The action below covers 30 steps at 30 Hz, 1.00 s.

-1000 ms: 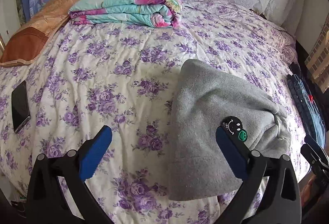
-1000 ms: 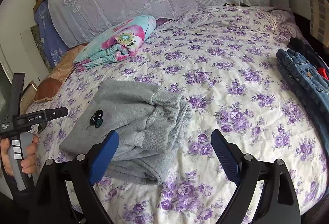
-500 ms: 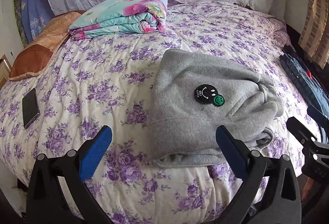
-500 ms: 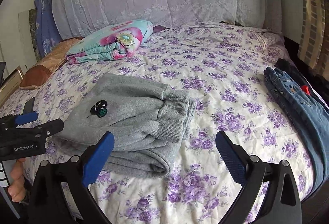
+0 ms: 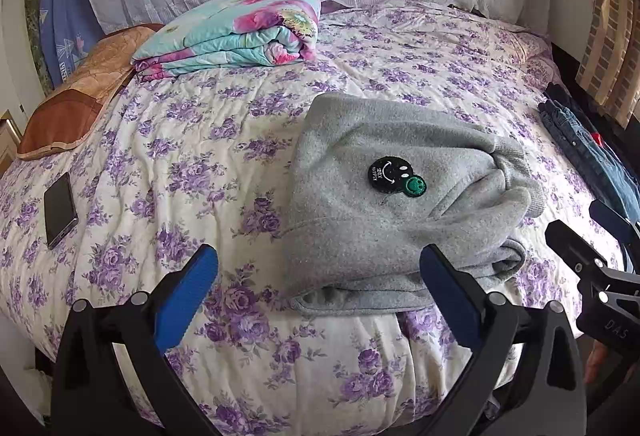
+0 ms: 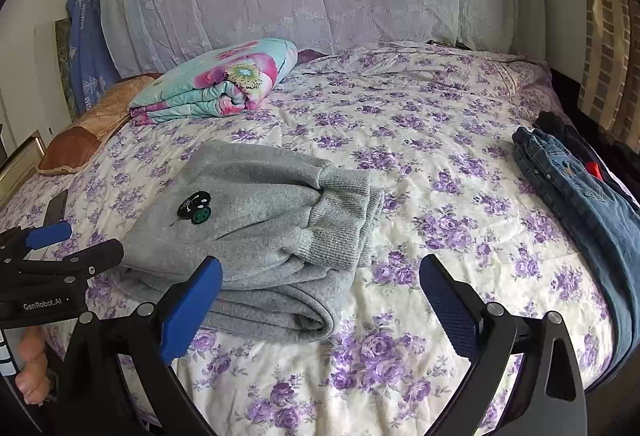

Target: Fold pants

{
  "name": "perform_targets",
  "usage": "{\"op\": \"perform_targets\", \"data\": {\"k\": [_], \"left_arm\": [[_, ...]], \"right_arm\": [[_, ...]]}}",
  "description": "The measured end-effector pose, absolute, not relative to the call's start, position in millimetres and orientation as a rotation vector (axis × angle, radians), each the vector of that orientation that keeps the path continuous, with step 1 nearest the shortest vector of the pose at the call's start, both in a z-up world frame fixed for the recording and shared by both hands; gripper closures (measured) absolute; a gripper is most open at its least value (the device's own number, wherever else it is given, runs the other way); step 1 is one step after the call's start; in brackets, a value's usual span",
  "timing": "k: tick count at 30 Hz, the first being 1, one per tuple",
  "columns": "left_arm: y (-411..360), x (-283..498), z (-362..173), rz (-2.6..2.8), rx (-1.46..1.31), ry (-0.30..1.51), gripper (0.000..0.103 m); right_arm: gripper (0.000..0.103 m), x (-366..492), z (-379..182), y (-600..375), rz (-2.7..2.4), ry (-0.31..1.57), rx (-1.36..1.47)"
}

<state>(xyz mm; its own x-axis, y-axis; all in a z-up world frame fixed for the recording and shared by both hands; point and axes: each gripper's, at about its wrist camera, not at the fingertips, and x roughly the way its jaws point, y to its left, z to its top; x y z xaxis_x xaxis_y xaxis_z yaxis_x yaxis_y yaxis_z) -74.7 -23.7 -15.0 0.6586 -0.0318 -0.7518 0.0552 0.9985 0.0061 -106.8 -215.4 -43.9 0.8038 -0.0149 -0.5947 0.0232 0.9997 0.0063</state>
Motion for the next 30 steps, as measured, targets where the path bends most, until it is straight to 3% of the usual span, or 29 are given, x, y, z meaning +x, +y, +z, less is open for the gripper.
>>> {"op": "perform_targets", "data": {"k": [8, 16, 25, 30], "left_arm": [[-6.4, -42.8, -10.2, -0.082, 0.014, 0.88, 0.005], [46.9, 47.8, -50.1, -0.191, -0.214, 1.156, 0.005], [33.3, 104.5, -100.8, -0.403, -0.296, 1.352, 0.004], [28.1, 108.3, -104.2, -0.437, -0.302, 1.367, 0.004]], "right_arm": [[0.004, -81.3, -52.1, -249.3, -0.008, 0.72, 0.154], [0.003, -15.6, -84.3, -303.1, 0.225, 0.909, 0.593], [0.003, 40.3, -132.9, -292.5, 0.392, 1.125, 0.716], [0.003, 47.8, -137.0, -272.7, 0.423, 1.121, 0.687]]}}
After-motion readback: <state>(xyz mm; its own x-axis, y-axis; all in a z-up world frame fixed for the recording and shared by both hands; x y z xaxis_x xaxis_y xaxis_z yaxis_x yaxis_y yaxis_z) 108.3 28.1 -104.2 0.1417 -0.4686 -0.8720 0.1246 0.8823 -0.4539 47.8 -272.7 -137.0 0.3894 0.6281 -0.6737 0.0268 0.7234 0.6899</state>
